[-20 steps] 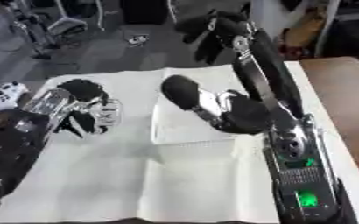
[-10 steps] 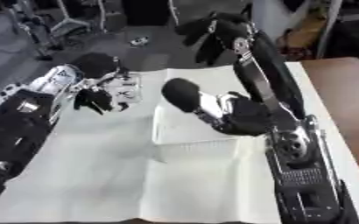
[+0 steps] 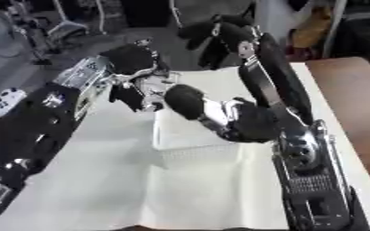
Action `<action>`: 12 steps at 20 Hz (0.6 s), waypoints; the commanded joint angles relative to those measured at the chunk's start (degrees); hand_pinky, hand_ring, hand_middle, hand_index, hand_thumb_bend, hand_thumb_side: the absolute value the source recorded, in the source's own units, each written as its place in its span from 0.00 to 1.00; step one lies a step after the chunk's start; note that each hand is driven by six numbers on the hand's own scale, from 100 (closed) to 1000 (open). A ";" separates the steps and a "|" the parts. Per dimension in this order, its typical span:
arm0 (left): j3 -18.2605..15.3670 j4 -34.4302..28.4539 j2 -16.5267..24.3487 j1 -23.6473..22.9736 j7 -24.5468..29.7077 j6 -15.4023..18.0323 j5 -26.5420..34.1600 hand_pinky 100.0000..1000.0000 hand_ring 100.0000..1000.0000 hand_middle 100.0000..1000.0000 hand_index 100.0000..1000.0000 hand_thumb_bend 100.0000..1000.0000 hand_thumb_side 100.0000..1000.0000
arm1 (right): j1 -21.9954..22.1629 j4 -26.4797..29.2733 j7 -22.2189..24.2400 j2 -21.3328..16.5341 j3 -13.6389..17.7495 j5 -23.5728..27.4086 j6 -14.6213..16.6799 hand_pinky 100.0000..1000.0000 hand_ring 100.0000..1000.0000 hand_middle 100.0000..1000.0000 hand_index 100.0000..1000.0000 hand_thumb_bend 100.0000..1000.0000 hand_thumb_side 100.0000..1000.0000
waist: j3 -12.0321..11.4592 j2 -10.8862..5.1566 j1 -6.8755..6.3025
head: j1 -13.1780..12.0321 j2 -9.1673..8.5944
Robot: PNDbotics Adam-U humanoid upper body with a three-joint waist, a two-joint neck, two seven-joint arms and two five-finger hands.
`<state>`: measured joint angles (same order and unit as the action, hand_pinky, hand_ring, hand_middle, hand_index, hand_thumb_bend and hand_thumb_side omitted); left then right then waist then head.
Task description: Pick up objects on the table and place them in the box.
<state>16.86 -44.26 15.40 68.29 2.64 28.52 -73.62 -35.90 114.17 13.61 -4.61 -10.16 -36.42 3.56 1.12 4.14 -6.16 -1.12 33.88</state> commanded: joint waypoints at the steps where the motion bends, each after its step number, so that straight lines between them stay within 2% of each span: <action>1: 0.55 -0.36 0.05 1.66 -0.63 2.37 0.60 0.00 0.00 0.00 0.09 0.00 0.44 | -1.00 0.42 -0.06 0.58 -0.24 0.11 0.23 0.39 0.44 0.54 0.73 0.70 1.00 | 0.15 -0.73 0.15 | -0.79 -0.91; 4: 1.36 0.33 -0.53 1.61 -0.45 5.25 2.17 0.00 0.00 0.00 0.09 0.00 0.43 | -1.06 0.42 -0.11 0.76 -0.30 0.05 0.29 0.39 0.45 0.54 0.73 0.71 1.00 | 0.45 -0.70 0.08 | -0.85 -0.98; 8: 2.31 1.23 -0.70 1.60 2.35 10.85 4.72 0.00 0.00 0.00 0.10 0.00 0.43 | -1.02 0.42 -0.11 0.90 -0.38 0.02 0.37 0.39 0.44 0.54 0.73 0.70 1.00 | 0.64 -0.67 -0.01 | -0.54 -1.10; 12: 3.11 1.03 -0.57 1.38 5.07 13.73 6.20 0.00 0.00 0.00 0.10 0.00 0.43 | -1.01 0.42 -0.15 0.91 -0.43 -0.02 0.39 0.39 0.44 0.54 0.73 0.70 1.00 | 0.69 -0.72 -0.11 | -0.48 -0.99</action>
<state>19.91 -42.54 13.96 68.28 7.02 41.30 -68.26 -35.92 114.17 13.42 -4.00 -10.49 -36.41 3.84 1.83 4.15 -6.49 -1.31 33.45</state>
